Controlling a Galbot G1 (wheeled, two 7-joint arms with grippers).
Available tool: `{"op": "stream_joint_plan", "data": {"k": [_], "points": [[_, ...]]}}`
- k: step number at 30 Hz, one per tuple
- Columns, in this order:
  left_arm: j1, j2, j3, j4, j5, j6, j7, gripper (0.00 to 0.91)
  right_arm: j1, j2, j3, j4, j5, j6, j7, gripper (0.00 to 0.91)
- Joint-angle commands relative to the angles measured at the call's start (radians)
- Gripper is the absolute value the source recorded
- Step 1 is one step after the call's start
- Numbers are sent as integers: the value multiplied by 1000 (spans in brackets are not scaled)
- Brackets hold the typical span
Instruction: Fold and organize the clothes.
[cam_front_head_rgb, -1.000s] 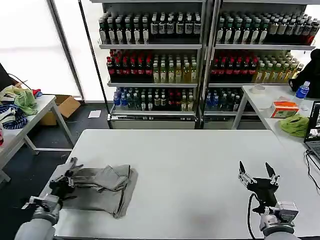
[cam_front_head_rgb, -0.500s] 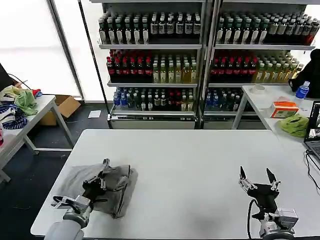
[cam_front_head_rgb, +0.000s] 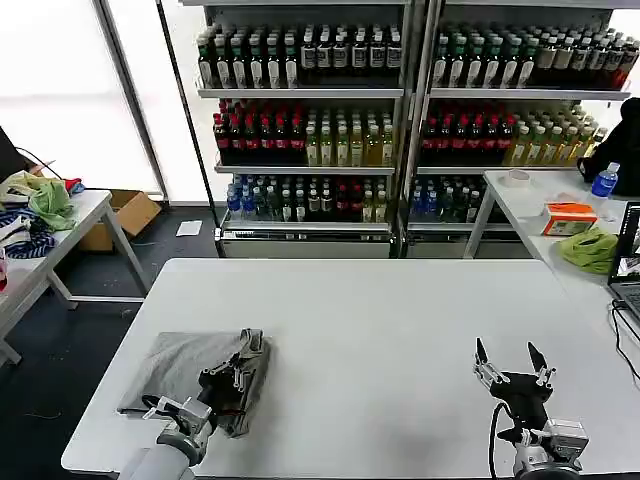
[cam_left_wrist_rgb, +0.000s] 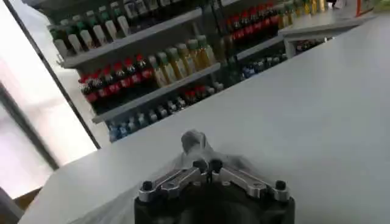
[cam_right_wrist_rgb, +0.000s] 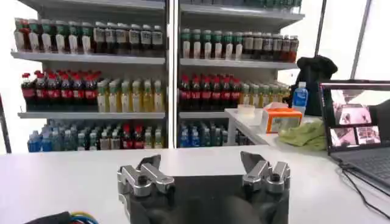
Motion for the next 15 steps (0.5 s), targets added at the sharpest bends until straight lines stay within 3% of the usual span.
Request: {"op": "stream_joint_plan", "data": {"k": [1,9,15], "points": [[-5,-28,50,32,-98,-9,-21,907,0,1,-6,-7,-7,2,0,907],[59,-56,79,-124,-315,6,-34,907,25,-4,-23,-28,-7,0,5,907],[52,-17,-72,-288,-572,59,-106,907,56,-13,-53,-58,-13,0,6,907]]}}
